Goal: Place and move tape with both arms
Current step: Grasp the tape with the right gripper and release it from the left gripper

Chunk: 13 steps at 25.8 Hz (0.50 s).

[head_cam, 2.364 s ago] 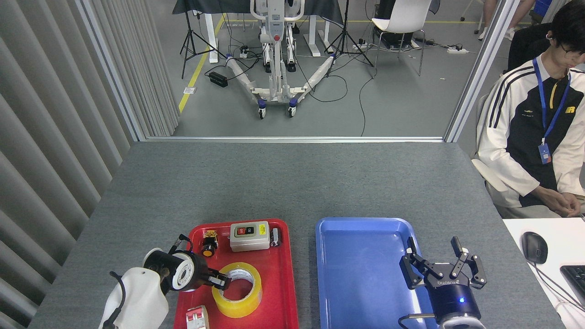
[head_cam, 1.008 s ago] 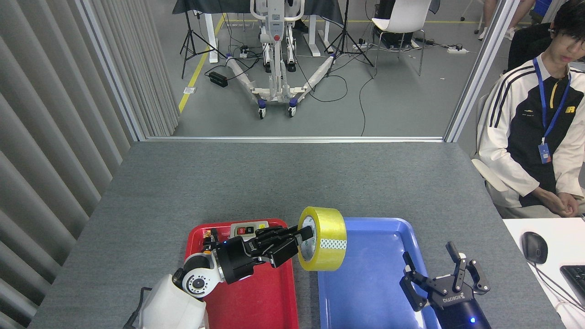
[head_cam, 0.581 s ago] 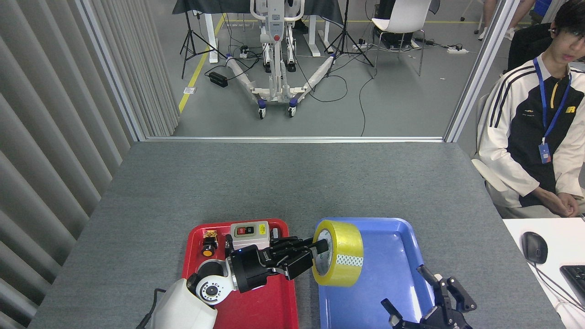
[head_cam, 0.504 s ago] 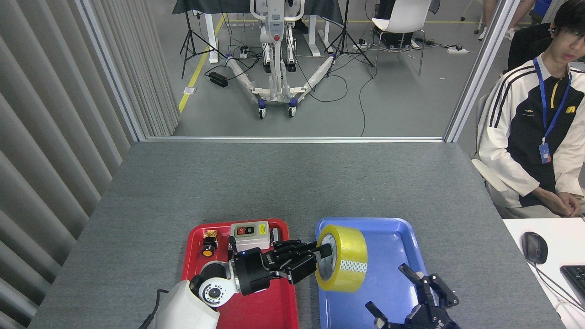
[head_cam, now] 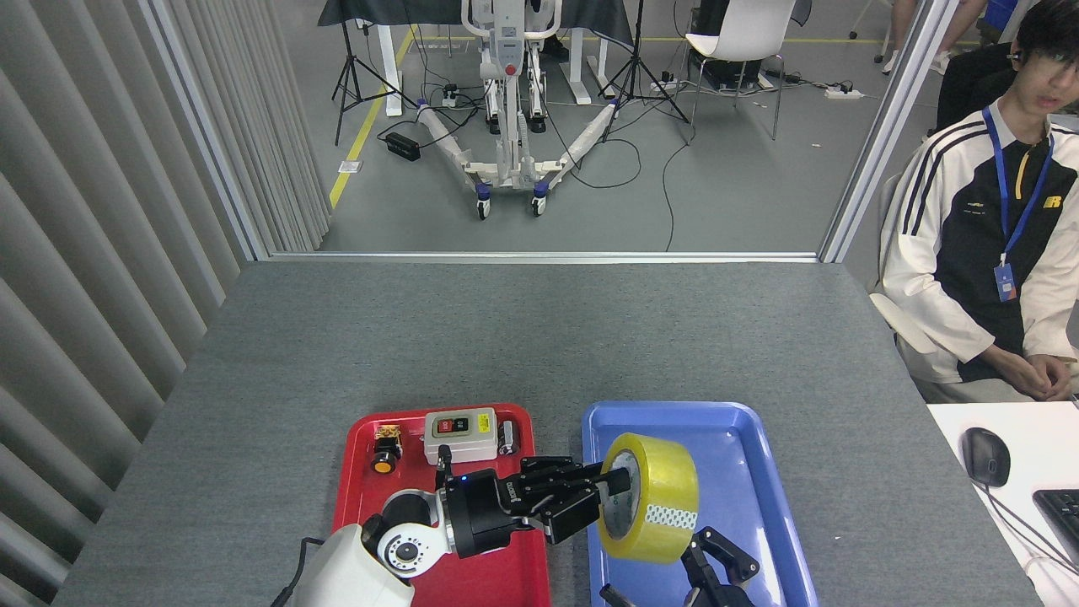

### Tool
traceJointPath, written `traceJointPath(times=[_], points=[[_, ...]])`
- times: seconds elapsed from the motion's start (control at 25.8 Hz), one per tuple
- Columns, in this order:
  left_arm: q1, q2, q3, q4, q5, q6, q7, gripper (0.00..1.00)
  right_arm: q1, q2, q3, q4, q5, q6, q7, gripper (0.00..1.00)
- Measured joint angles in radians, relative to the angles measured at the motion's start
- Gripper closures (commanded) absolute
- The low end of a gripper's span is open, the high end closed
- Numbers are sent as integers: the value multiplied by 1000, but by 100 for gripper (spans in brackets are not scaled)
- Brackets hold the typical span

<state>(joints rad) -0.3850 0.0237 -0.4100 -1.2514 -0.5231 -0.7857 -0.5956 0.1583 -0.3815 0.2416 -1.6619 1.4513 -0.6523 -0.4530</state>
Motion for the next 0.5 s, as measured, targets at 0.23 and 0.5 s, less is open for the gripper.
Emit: traceJointPath(times=[0.23, 0.5], points=[[25, 3, -3, -20, 1, 3, 7, 100, 2, -8, -1, 10, 0, -2, 3, 99], [39, -1, -13, -23, 2, 21, 21, 12, 3, -13, -1, 18, 0, -5, -5, 100]])
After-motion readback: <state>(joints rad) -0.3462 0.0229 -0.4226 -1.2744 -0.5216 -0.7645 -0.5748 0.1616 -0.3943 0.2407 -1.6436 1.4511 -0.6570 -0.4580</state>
